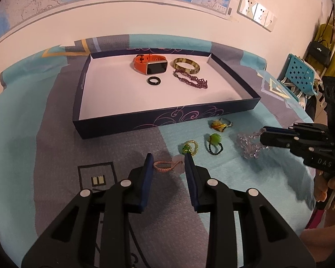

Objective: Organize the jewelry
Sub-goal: 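Lift the crystal bracelet with the right tool while the left lifts the hair tie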

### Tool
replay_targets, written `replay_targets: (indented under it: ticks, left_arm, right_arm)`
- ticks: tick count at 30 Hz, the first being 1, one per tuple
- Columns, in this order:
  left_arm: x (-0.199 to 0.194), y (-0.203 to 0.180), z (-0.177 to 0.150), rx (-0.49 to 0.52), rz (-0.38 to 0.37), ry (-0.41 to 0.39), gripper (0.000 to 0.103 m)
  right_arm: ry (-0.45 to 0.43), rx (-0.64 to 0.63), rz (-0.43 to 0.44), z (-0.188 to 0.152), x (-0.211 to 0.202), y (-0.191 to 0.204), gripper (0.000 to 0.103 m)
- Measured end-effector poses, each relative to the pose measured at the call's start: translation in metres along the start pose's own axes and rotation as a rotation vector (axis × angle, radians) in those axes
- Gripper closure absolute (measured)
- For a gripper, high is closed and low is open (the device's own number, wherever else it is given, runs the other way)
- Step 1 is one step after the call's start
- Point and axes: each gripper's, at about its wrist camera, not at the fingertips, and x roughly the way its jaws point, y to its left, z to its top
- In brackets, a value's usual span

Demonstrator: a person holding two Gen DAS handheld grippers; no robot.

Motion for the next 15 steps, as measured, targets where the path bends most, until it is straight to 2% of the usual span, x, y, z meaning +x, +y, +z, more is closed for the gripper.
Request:
replay_targets:
  ticks: [15]
  left_arm:
    - [-0.02, -0.008, 0.009, 0.019, -0.01, -0.053, 0.074]
  right_arm:
    - [-0.102, -0.016, -0.004, 0.022, -0.035, 0.005, 0.095]
